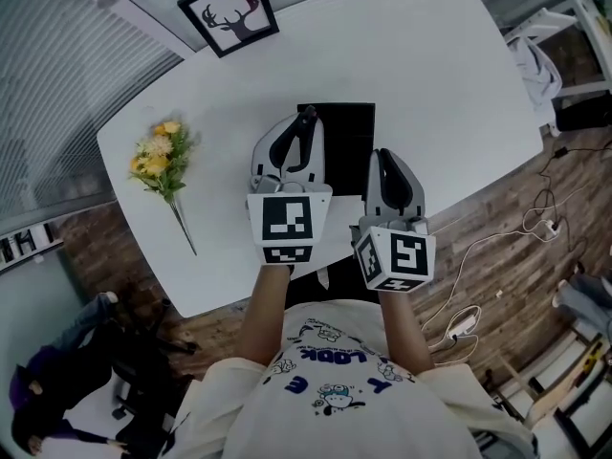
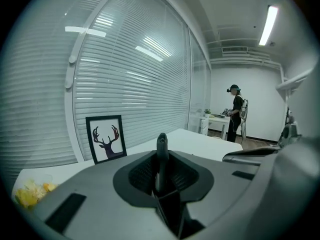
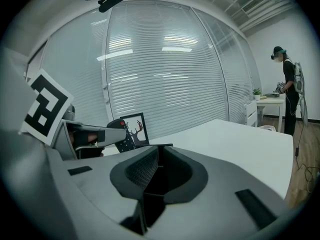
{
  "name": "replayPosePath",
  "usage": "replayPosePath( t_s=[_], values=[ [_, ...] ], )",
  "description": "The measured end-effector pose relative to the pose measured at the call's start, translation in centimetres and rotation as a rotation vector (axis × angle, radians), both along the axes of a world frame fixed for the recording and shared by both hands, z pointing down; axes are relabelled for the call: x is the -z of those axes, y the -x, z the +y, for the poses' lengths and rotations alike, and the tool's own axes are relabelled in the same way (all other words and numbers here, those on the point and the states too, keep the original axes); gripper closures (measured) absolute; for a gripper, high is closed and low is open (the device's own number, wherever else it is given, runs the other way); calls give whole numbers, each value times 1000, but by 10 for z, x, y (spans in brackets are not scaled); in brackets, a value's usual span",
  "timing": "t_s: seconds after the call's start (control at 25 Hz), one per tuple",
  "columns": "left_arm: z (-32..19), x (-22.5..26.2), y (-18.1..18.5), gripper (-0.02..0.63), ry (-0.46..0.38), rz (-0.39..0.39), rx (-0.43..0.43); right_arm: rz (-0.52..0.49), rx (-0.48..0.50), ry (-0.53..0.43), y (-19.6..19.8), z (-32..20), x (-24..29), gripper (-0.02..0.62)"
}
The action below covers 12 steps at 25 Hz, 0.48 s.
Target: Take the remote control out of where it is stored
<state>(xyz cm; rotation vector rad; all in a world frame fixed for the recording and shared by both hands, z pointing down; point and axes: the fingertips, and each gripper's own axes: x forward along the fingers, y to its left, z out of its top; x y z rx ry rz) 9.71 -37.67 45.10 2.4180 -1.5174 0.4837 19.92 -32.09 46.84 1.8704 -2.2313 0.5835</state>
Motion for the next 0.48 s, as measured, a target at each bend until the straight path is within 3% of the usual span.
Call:
replayPosePath(
  t_s=[0.28, 0.48],
  values=[
    [20, 42, 17, 537, -68, 72, 13, 2, 4, -50, 13, 6, 24, 545],
    [41, 58, 30, 537, -69, 114, 24, 6, 14, -87, 26, 14, 42, 545]
  ],
)
